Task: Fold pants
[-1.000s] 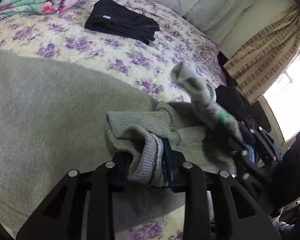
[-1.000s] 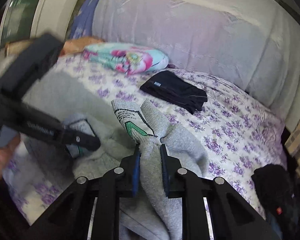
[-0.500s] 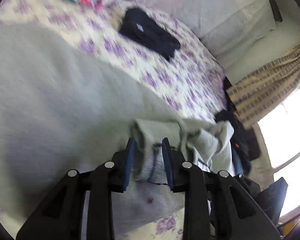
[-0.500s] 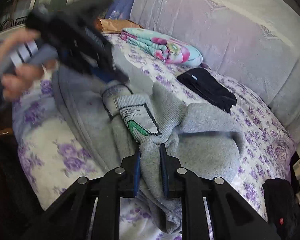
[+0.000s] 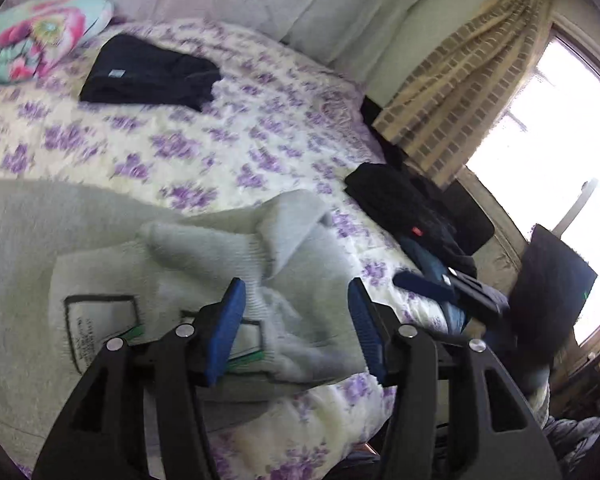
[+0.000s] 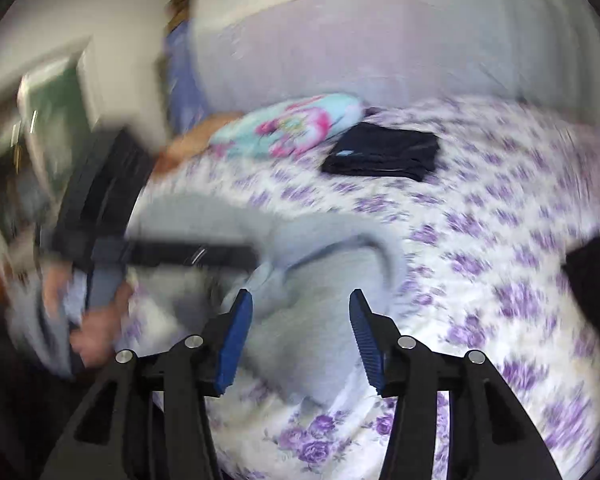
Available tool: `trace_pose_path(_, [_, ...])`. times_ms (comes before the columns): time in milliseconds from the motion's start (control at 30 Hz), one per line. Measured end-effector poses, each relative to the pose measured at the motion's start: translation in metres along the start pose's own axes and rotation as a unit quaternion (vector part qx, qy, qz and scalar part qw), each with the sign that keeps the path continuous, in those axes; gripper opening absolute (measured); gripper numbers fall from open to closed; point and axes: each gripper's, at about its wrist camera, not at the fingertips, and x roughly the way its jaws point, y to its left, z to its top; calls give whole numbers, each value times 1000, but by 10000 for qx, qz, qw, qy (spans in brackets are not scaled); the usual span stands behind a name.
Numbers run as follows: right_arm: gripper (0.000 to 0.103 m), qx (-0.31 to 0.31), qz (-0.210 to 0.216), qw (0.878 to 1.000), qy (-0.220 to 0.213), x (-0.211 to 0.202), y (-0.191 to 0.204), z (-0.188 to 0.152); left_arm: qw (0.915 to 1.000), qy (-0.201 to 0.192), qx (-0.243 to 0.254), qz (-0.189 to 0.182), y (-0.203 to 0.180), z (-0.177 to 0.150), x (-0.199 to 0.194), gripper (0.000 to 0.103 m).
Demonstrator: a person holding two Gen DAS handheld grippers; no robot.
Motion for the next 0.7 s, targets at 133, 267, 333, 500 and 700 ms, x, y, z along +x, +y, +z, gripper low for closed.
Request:
trace_pose_path(133, [51,1552,1054,9822,-11,18,-47,16,9992,297,274,37,-15,-3,25,52])
trace_pose_path(267, [50,2228,1643,9601,405,69,-60,20,9977,664,-108,8,18,-22,51,50])
trace_pose_path(333, [50,2569,1978,9433,716,99,-63,21,9982,595,-54,-36,20,-24,48,48])
trace_pose_path(500, [15,2831,1225,9440,1171,156,-89,22,9988,473,73,56,22,-24,51,45])
trace_pose_path(700, [21,2662,898,9561,833,124,-84,22,9969,340,-650,-267,36,-9,26,45])
